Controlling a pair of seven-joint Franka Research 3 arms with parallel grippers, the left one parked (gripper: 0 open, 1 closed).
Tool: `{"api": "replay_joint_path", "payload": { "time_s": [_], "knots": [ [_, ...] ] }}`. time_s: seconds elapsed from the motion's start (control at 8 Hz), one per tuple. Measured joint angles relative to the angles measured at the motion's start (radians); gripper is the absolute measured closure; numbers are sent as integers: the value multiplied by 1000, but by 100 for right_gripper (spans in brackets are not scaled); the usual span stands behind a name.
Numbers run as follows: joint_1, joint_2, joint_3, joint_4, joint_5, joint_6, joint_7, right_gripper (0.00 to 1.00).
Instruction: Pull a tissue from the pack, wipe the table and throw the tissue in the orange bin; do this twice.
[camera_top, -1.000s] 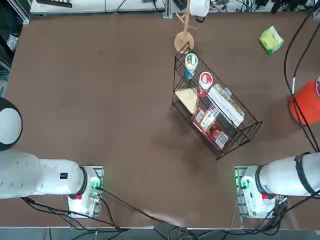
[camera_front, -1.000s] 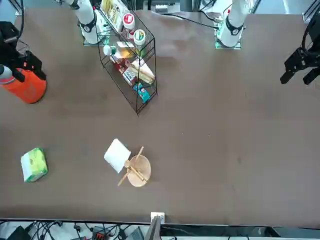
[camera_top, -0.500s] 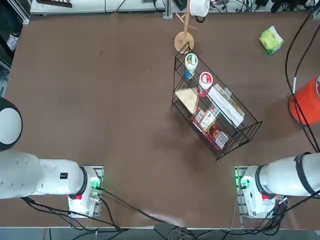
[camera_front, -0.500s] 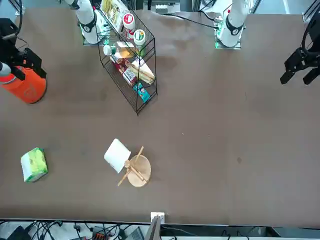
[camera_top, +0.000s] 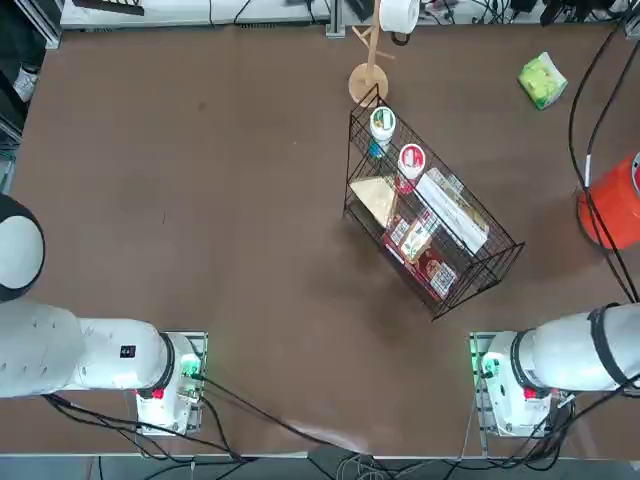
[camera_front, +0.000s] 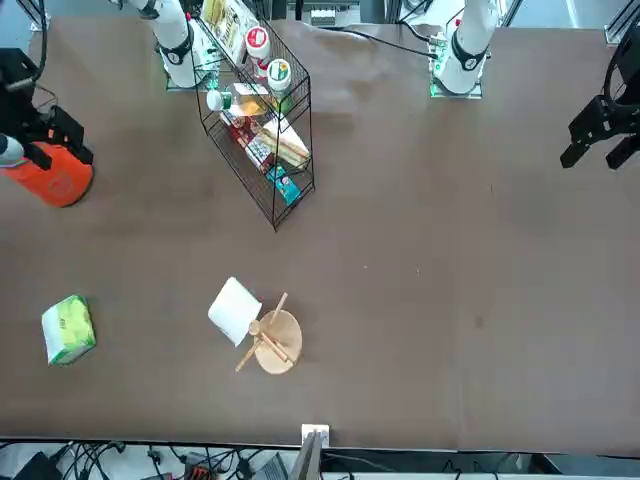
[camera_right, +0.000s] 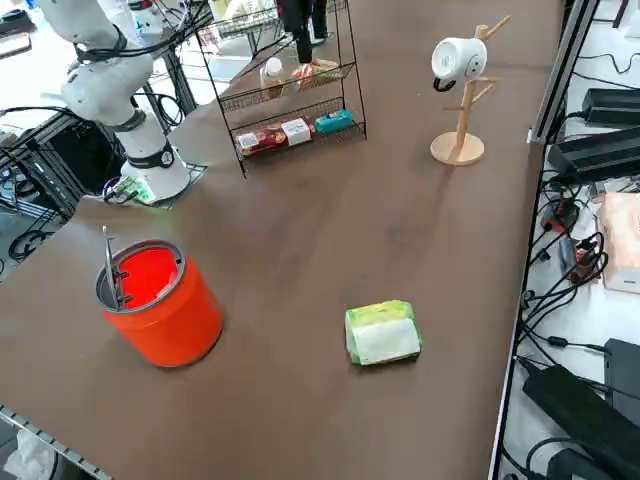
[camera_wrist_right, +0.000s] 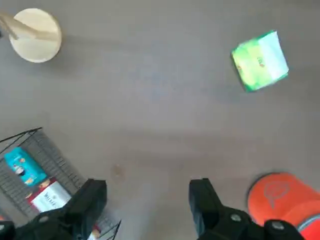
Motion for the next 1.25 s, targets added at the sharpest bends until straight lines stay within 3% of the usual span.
{"api": "replay_joint_path", "payload": {
  "time_s": [0.38,0.88,1.25],
  "knots": [
    [-86,142,-13,31,1,129,-165,0],
    [-187,415,-13,232,4,256,-448,0],
    [-269,572,-12,293,51,419,-700,0]
  ]
}}
